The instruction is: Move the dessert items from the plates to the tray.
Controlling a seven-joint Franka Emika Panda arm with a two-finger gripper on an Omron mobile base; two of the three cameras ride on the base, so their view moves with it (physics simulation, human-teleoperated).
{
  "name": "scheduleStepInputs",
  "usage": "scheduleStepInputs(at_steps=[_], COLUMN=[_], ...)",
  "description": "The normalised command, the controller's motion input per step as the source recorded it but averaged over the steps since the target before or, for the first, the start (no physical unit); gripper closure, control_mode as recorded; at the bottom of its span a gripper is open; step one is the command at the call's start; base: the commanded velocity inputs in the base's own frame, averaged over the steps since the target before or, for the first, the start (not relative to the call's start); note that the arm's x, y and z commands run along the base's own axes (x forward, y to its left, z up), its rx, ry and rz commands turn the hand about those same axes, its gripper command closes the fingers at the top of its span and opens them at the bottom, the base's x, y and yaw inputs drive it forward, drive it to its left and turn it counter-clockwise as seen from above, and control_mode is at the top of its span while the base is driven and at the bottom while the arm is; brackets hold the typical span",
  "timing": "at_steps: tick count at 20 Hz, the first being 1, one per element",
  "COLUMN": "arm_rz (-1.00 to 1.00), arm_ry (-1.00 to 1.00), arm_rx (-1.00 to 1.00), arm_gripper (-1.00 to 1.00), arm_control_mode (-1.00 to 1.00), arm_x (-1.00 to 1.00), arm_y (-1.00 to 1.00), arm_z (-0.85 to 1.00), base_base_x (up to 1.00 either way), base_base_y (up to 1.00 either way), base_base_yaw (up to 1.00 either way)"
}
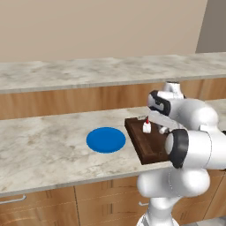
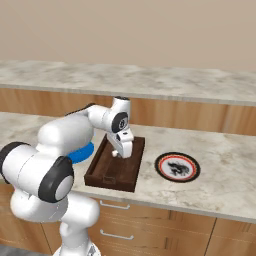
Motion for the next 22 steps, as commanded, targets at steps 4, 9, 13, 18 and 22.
scheduleStepInputs(at_steps=[4,9,13,18,22], arm_rz=[0.06,0.01,0.00,0.00,0.00], arm_ry=[0.00,0.01,0.06,0.03,0.01], arm_rx=[0.14,0.01,0.00,0.00,0.00], arm_gripper=[1.00,1.00,1.00,1.00,1.00], arm_control_mode=[-1.00,-1.00,-1.00,-1.00,-1.00], arm_x=[0.33,0.21,0.09,0.09,0.19], arm_y=[0.00,0.03,0.27,0.18,0.00], arm_z=[-0.30,-0.20,-0.34,-0.40,-0.33], base_base_x=[0.00,0.00,0.00,0.00,0.00], base_base_y=[0.00,0.00,0.00,0.00,0.00], base_base_yaw=[0.00,0.00,0.00,0.00,0.00])
